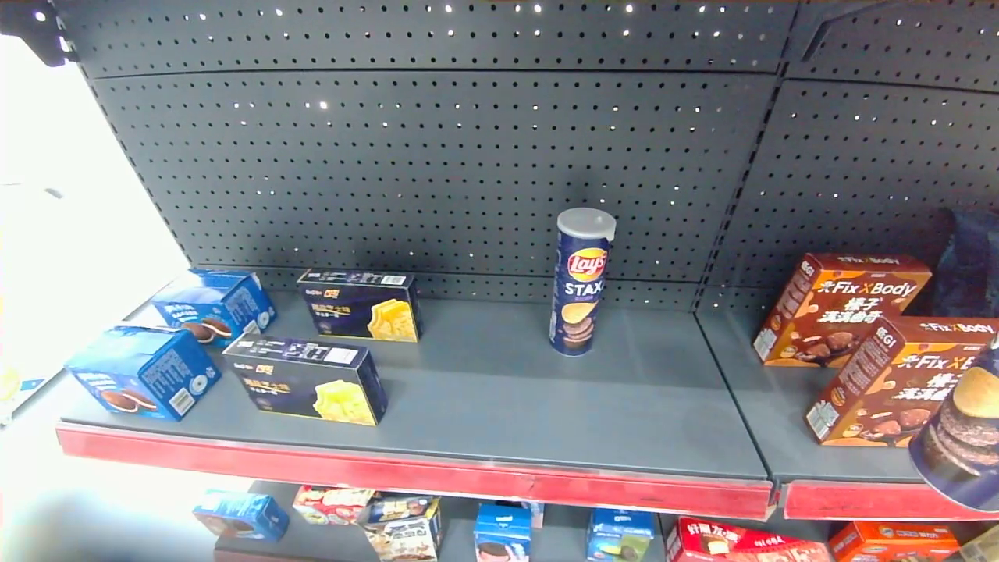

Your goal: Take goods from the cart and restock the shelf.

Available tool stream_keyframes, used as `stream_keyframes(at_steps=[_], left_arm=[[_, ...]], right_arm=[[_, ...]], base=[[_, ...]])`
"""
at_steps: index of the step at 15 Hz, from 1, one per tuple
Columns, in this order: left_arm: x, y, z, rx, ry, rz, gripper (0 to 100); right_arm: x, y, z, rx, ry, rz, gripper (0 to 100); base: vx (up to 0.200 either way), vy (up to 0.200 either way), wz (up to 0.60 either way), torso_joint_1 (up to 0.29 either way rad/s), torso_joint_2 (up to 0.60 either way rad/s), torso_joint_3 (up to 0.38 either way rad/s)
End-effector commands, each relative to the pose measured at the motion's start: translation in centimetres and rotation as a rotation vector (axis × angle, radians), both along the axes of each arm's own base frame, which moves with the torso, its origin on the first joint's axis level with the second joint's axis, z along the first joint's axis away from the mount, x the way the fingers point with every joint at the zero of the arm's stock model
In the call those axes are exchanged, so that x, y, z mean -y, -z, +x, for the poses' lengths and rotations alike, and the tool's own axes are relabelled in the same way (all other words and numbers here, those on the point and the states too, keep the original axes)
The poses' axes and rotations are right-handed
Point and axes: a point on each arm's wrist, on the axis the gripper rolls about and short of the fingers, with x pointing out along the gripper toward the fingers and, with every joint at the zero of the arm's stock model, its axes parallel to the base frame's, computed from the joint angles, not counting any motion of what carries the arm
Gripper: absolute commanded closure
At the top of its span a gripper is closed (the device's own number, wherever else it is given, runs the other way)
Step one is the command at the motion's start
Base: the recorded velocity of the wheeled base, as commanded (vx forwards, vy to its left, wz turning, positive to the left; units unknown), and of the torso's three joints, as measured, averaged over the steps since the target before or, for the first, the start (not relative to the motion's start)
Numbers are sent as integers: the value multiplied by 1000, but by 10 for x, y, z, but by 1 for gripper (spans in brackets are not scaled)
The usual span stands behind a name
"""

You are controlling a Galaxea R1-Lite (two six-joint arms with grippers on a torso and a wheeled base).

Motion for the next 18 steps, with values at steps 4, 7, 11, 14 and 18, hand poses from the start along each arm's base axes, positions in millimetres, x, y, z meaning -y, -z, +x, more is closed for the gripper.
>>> stream_keyframes(at_steps=[4, 7, 11, 14, 18], left_arm=[[0, 0, 0, 0, 0, 0, 0], [0, 0, 0, 0, 0, 0, 0], [0, 0, 0, 0, 1, 0, 0], [0, 0, 0, 1, 6, 6, 0], [0, -1, 3, -38, 17, 5, 0]], right_arm=[[-22, 17, 6, -65, -261, 58, 100], [-23, 23, 9, -73, -254, 124, 100], [-36, 22, 34, -120, -262, 122, 100], [-59, 26, 78, -44, -171, 41, 100], [-71, 28, 91, -15, -152, 97, 100]], base=[[0, 0, 0, 0, 0, 0], [0, 0, 0, 0, 0, 0], [0, 0, 0, 0, 0, 0], [0, 0, 0, 0, 0, 0], [0, 0, 0, 0, 0, 0]])
